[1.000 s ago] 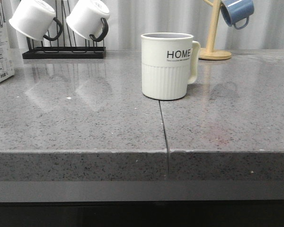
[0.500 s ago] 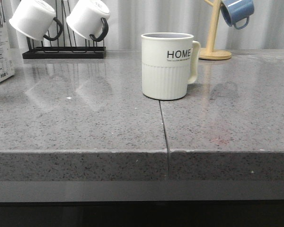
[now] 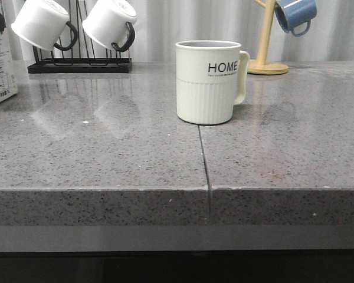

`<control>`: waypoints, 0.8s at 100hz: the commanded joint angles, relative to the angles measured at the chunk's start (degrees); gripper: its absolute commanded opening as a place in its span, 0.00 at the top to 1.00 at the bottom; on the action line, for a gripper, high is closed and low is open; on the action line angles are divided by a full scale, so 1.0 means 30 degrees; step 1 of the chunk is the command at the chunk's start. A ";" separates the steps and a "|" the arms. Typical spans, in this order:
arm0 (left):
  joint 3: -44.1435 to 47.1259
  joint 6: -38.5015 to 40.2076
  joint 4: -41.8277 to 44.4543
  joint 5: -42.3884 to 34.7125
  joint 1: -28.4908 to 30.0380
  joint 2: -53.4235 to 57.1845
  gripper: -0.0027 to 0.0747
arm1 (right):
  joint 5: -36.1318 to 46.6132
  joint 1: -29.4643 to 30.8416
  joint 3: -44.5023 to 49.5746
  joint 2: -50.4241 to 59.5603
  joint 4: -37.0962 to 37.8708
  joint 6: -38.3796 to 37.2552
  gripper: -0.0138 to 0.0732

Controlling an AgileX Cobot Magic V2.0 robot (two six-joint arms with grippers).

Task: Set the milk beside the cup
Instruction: 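Grasp the Pascual milk carton with the left gripper, then carry the milk carton beside the HOME mug and lower it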

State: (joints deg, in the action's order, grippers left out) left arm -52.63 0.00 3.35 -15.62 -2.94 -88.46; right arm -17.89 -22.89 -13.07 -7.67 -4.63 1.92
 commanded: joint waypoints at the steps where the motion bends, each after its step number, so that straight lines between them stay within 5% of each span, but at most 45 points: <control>1: -0.0741 0.0143 -0.0206 -0.1735 0.0098 0.0522 0.17 | 0.1467 -0.0044 -0.0478 -0.0159 0.0184 0.0049 0.92; 28: -0.0741 0.0143 -0.0169 -0.1735 -0.0024 0.0647 0.57 | 0.1467 -0.0044 -0.0478 -0.0159 0.0184 0.0049 0.92; 80: -0.0909 0.0143 -0.0169 -0.1871 -0.7002 0.1947 0.59 | 0.1467 -0.0044 -0.0478 -0.0159 0.0184 0.0049 0.92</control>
State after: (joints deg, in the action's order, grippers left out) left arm -53.10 0.00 3.03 -15.77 -20.30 -84.45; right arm -17.89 -22.89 -13.07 -7.67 -4.63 1.82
